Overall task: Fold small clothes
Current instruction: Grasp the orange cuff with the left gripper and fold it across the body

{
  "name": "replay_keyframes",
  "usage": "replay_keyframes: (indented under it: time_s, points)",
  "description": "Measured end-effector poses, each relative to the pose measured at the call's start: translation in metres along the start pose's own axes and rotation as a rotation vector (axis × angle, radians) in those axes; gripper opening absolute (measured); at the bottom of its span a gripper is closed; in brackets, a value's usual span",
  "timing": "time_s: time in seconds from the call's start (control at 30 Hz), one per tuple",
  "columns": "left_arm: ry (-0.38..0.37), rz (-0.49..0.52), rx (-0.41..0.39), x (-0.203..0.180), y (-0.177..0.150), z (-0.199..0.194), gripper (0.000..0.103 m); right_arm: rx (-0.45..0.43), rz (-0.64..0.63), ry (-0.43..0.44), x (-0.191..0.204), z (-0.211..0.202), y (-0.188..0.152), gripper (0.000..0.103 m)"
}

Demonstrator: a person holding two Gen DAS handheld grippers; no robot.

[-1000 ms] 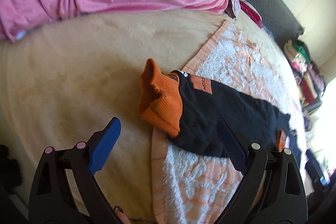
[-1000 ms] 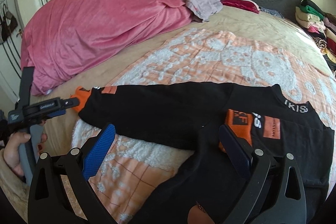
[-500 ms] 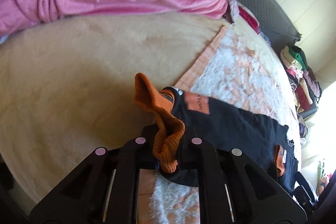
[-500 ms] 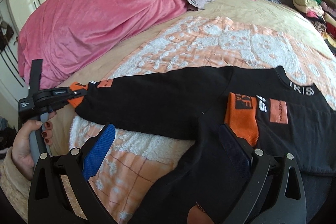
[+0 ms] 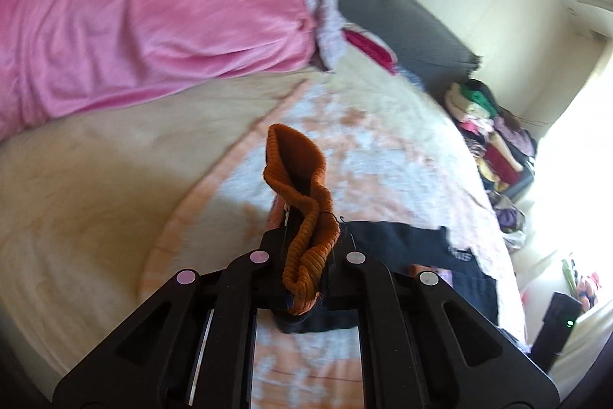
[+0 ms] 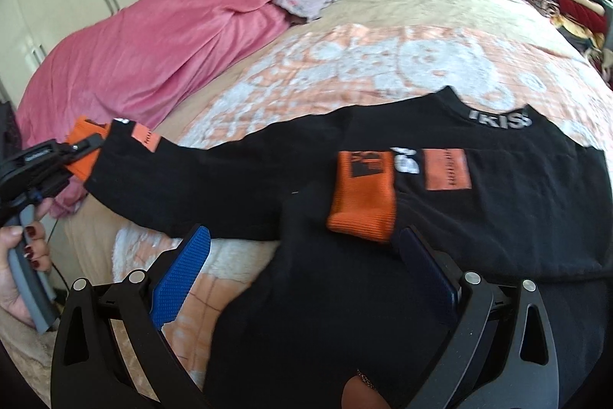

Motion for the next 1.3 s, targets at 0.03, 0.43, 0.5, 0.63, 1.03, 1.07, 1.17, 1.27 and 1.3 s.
replay_keyframes:
  time_s: [0.03, 0.43, 0.5, 0.63, 1.03, 1.07, 1.17, 1.27, 1.3]
  points:
    - [-0.017, 0.015, -0.005, -0.012, 0.000, -0.004, 0.003, -0.009, 0.009, -0.007, -0.005, -0.005, 0.001, 0.098]
    - [-0.150, 0.142, -0.012, -0.117, -0.015, -0.019, 0.003, -0.119, 0.127, -0.073, -0.064, -0.065, -0.002, 0.098]
    - [-0.173, 0.163, -0.006, -0.135, -0.020, -0.020, 0.003, -0.135, 0.143, -0.079, -0.072, -0.075, -0.004, 0.098]
    - [-0.210, 0.206, 0.007, -0.165, -0.030, -0.020, 0.003, -0.161, 0.171, -0.095, -0.086, -0.091, -0.008, 0.098]
    - [-0.283, 0.288, 0.077, -0.234, -0.071, -0.009, 0.003, -0.226, 0.256, -0.119, -0.120, -0.129, -0.026, 0.098]
    - [-0.289, 0.300, 0.086, -0.241, -0.077, -0.007, 0.003, -0.230, 0.263, -0.124, -0.124, -0.132, -0.028, 0.098]
    - [-0.299, 0.320, 0.111, -0.253, -0.090, -0.001, 0.003, -0.240, 0.283, -0.134, -0.133, -0.139, -0.033, 0.098]
    - [-0.307, 0.341, 0.137, -0.263, -0.102, 0.006, 0.003, -0.250, 0.300, -0.143, -0.141, -0.145, -0.036, 0.098]
    - [-0.307, 0.349, 0.144, -0.266, -0.106, 0.008, 0.003, -0.252, 0.304, -0.146, -0.143, -0.146, -0.037, 0.098]
Point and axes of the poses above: each gripper's, at about its wrist camera, not at the fingertips, and z roughly the way its jaws point, x to its left, y to its top, the point moved 10 cm from there along z, roughly the way its jaws point, and after that the axes turned 13 degrees about y, right-handed, at the moved point
